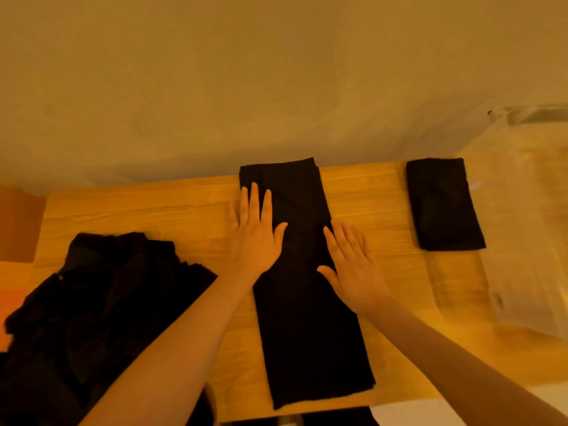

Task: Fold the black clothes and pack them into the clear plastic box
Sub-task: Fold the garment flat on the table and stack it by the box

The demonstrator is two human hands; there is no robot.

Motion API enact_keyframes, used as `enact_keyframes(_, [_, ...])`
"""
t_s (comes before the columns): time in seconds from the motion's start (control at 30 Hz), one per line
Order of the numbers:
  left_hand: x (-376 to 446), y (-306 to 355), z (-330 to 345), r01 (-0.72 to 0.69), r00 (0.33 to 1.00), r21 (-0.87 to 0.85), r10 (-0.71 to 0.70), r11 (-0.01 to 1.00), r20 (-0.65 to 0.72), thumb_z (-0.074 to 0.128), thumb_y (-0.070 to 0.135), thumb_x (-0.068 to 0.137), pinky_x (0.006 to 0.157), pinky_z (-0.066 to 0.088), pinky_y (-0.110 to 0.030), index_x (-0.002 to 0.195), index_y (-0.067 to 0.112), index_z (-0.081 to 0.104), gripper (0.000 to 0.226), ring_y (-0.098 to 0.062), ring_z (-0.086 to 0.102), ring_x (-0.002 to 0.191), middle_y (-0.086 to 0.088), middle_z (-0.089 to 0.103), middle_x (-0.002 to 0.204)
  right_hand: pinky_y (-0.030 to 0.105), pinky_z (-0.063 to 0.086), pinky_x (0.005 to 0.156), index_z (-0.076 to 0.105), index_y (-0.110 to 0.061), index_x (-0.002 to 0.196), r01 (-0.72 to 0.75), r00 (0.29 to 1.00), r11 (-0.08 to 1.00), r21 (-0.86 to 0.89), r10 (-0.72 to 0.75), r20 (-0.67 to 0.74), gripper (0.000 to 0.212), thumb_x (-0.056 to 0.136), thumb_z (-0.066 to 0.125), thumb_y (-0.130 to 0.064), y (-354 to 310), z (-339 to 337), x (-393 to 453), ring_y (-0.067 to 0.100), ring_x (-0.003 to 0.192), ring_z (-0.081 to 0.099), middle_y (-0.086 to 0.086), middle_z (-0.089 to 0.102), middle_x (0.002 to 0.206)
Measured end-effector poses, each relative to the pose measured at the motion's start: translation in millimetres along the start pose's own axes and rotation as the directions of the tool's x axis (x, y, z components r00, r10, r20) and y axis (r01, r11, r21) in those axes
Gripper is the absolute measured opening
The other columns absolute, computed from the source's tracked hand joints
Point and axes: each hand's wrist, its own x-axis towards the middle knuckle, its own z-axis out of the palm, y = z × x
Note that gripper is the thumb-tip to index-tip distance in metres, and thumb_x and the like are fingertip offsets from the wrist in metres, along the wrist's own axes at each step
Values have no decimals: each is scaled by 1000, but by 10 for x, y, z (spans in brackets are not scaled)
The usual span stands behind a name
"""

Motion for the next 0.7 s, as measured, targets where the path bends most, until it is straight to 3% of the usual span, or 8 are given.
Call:
enact_keyframes(0.07, [-306, 39, -34, -12, 999, -84, 9, 996, -33, 27, 46, 97, 112, -9, -42, 149, 14, 1, 66, -28, -13, 143, -11, -10, 156, 42, 21, 107, 20, -11, 144, 3, 998, 998, 59, 1, -67, 64, 96, 7, -51, -48, -65, -265, 23, 137, 22, 7, 21, 150])
enact_keyframes(0.13, [-808, 72, -24, -55, 997, -255, 39, 965, -68, 36, 41, 96, 114, -1, -37, 148, 13, 14, 63, -26, -3, 144, -10, 1, 157, 35, 22, 110, 18, -18, 146, -30, 997, 958, 286, 48, -53, 59, 96, 23, -48, -108, -31, -611, 14, 138, 20, -1, 18, 152])
enact_keyframes(0.2, [-1390, 75, 40, -22, 995, -350, -14, 937, -99, 49, 39, 92, 112, 20, -36, 142, 11, 34, 59, -27, 22, 140, -10, 25, 152, 29, 30, 110, 24, -24, 146, -224, 974, 772, 595, 205, 100, 58, 93, 42, -42, -184, 35, -989, 7, 135, 27, -8, 26, 150])
enact_keyframes(0.27, [-1903, 69, 163, 37, 991, -363, -81, 931, -107, 62, 42, 84, 99, 39, -37, 129, 12, 51, 56, -28, 45, 124, -9, 49, 134, 29, 46, 94, 42, -21, 136, -391, 901, 569, 723, 399, 172, 51, 90, 55, -34, -251, 117, -1299, 12, 119, 49, -5, 50, 131])
enact_keyframes(0.37, [-2378, 49, 402, -28, 999, -461, 8, 887, -46, 72, 41, 74, 83, 39, -29, 117, 16, 58, 52, -24, 54, 105, -5, 58, 113, 22, 45, 64, 61, -13, 107, -504, 790, 386, 772, 568, 231, 24, 86, 64, -23, -359, 136, -1580, 20, 82, 61, 0, 62, 89])
enact_keyframes(0.43, [-2490, -13, 524, -161, 987, -428, 131, 889, -97, 67, 43, 72, 75, 41, -25, 109, 22, 59, 43, -15, 53, 96, 0, 60, 102, 19, 38, 54, 64, -11, 95, -545, 774, 376, 749, 568, 279, 15, 86, 63, -24, -411, 140, -1653, 18, 70, 59, 1, 61, 76])
enact_keyframes(0.53, [-2492, -116, 624, -290, 954, -354, 239, 889, -182, 47, 39, 77, 71, 41, -14, 96, 24, 61, 28, -5, 45, 88, 6, 61, 90, 18, 36, 51, 66, -8, 98, -558, 782, 431, 709, 558, 277, 22, 86, 63, -26, -459, 136, -1653, 15, 71, 59, 4, 65, 82])
enact_keyframes(0.7, [-2437, -219, 663, -367, 923, -378, 280, 850, -265, 44, 27, 84, 70, 42, -20, 83, 16, 68, 27, -4, 54, 78, 3, 64, 81, 25, 40, 56, 66, -2, 90, -552, 770, 400, 731, 581, 263, 23, 87, 63, -24, -421, 34, -1623, 24, 72, 61, 13, 65, 81])
